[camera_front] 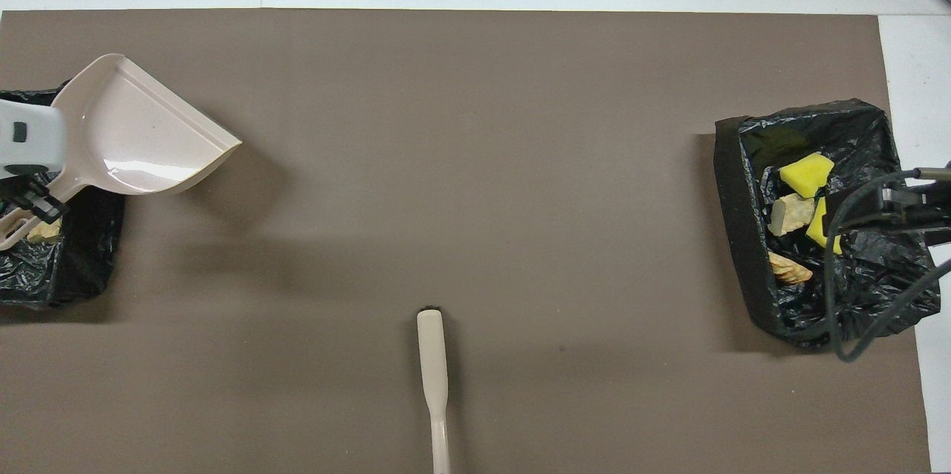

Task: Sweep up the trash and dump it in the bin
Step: 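Set the empty dustpan on the table with the left gripper and withdraw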

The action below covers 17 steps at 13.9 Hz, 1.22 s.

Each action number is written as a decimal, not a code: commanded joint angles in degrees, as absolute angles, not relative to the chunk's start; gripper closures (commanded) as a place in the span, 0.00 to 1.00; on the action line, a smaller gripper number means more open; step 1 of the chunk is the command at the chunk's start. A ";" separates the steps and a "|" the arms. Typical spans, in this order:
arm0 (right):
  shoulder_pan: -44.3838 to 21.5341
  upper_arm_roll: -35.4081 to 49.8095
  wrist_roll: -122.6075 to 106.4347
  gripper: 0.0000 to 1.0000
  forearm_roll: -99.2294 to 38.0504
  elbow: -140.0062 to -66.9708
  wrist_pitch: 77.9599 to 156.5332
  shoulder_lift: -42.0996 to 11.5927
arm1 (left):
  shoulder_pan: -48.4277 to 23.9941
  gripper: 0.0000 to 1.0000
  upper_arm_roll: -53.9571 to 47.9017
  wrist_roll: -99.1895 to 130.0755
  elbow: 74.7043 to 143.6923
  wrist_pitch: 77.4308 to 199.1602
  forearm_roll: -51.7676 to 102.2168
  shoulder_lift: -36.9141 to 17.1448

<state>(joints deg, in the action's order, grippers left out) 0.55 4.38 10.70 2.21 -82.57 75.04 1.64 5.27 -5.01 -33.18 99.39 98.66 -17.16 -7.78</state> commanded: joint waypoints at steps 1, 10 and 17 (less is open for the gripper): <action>-1.14 2.55 9.58 0.00 0.88 -86.47 76.20 4.39 | -0.51 1.00 -4.31 -17.64 100.28 98.61 -12.85 -9.04; -1.06 2.37 9.32 0.00 1.14 -85.17 79.36 3.43 | -23.09 1.00 -4.31 24.13 97.83 110.99 2.70 -18.44; -0.62 2.37 9.32 0.00 1.76 -85.17 79.19 2.73 | -28.22 0.01 -4.13 32.69 96.94 115.84 4.22 -21.36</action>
<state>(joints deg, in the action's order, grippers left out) -0.79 3.00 10.70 2.04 -84.25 78.22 2.31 -28.57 -5.20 31.66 98.21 116.18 3.41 -21.77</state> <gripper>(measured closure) 0.000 0.683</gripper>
